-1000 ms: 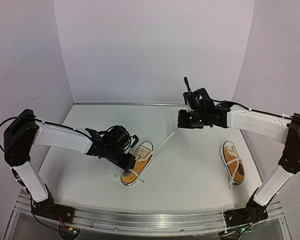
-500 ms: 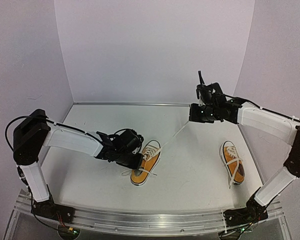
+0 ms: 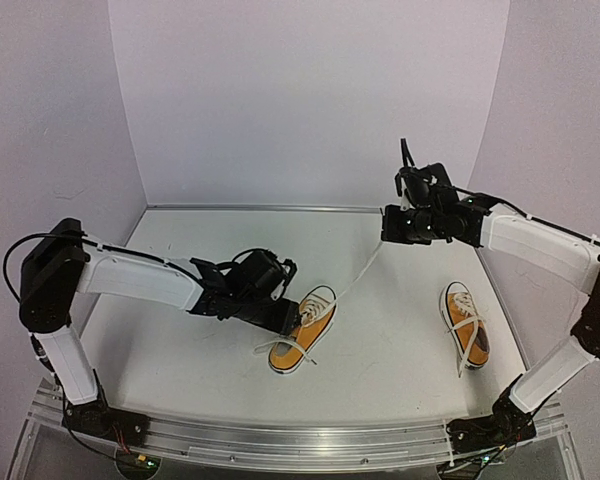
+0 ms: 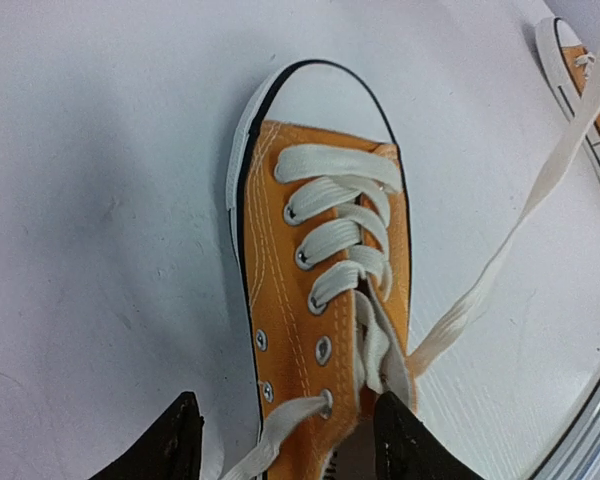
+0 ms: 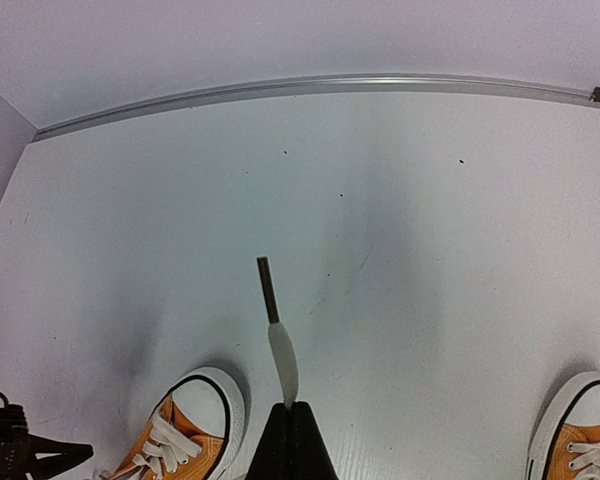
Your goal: Tie the shoes
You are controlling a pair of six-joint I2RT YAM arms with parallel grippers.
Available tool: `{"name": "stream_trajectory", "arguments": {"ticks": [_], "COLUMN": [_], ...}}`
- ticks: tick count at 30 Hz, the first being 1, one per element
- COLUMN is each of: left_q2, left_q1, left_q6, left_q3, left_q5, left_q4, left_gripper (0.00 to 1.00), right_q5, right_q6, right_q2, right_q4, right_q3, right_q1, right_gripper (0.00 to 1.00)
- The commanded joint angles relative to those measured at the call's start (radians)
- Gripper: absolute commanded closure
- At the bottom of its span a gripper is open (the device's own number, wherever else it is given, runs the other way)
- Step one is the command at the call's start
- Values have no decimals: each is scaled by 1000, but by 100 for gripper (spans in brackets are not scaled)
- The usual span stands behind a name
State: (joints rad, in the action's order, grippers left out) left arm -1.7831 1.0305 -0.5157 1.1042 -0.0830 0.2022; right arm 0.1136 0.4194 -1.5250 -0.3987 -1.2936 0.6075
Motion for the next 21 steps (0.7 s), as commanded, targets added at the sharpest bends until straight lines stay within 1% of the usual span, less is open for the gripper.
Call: {"name": "stream_trajectory", "arguments": {"ticks": [1, 3, 6, 9, 14, 18, 21], "left_q2": [137, 157, 166, 148, 115, 92, 83], "left_q1": [-31, -47, -50, -50, -48, -34, -26], "left_q6": [75, 67, 55, 28, 18, 2, -2], "left_q3": [-10, -55, -128, -168, -176, -175, -170], "left_q5": [-7, 81, 243, 311, 368, 475, 511], "left_q4": [72, 54, -47, -96, -137, -230, -257], "left_gripper": [43, 42, 31, 27, 26, 30, 33], "right_q5": [-1, 3, 6, 8, 0, -4, -5], "right_q6": [-7, -11, -18, -28, -34, -30, -30], "right_q2": [30, 29, 29, 33, 24, 13, 11], "right_q4": [-6, -6, -7, -8, -8, -8, -8], "right_q3": [14, 13, 0, -19, -42, -41, -42], "right_q1": [0, -1, -7, -14, -18, -18, -18], "right_gripper": [100, 100, 100, 100, 100, 100, 100]}}
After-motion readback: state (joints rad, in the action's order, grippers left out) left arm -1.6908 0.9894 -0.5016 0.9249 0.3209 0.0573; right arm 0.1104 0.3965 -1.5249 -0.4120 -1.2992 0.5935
